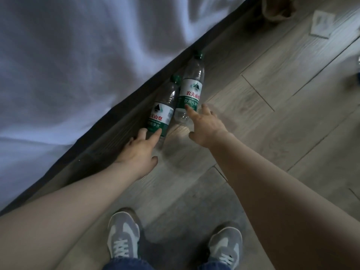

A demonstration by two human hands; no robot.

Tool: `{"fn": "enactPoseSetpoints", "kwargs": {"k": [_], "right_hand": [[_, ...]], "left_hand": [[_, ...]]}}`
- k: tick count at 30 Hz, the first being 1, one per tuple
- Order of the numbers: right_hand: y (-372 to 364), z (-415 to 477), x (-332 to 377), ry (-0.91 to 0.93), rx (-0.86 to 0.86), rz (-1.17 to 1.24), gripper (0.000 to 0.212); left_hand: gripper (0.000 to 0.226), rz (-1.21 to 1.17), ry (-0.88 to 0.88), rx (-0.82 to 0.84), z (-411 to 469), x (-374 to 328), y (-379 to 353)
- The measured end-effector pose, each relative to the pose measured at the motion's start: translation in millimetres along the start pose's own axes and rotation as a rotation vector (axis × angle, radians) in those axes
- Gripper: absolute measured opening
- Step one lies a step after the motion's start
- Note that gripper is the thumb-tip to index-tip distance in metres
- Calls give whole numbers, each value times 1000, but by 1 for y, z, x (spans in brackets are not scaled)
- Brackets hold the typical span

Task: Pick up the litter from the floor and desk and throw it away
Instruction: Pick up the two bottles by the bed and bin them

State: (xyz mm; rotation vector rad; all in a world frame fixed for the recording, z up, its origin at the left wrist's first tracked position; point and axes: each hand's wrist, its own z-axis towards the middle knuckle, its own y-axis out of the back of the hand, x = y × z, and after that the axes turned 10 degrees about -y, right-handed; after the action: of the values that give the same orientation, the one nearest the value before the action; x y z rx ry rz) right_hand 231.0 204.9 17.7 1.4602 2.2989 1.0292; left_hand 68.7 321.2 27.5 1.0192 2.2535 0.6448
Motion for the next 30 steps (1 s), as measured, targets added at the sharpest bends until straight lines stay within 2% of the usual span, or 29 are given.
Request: {"fn": "enactPoseSetpoints", "kwargs": {"k": [2,4,6,8,10,13,16,19,24,27,30], "right_hand": [[-3,-3,-6,-19,13,-11,82],[-4,-12,-14,-56,-29,-2,68],[-8,-26,-20,-137,-119,-4,50],[-11,-36,-26,-199,-218,35,41],[-11,-35,-26,-212,-268,111,46],[-6,-12,-17,-239,-259,283,74],[-4,19,-9,-330,-248,456,94],[-9,41,-10,-432,-221,565,93],[-18,27,-29,-478,-153,656,68],[-12,-11,-43,-481,-100,684,62],[5,-64,-53,-523,-88,762,60]], "left_hand": [[80,11,9,23,5,0,1],[73,18,28,32,8,-4,4],[51,4,31,-25,10,-8,8],[36,-27,41,-96,11,-15,11],[43,-64,65,-162,14,-22,13],[74,-98,78,-218,27,-28,14],[98,-151,98,-202,44,-28,15],[109,-170,133,-163,57,-25,9],[107,-248,202,-155,55,-27,2],[97,-287,238,-125,32,-38,11],[82,-331,199,-112,-8,-58,28]]}}
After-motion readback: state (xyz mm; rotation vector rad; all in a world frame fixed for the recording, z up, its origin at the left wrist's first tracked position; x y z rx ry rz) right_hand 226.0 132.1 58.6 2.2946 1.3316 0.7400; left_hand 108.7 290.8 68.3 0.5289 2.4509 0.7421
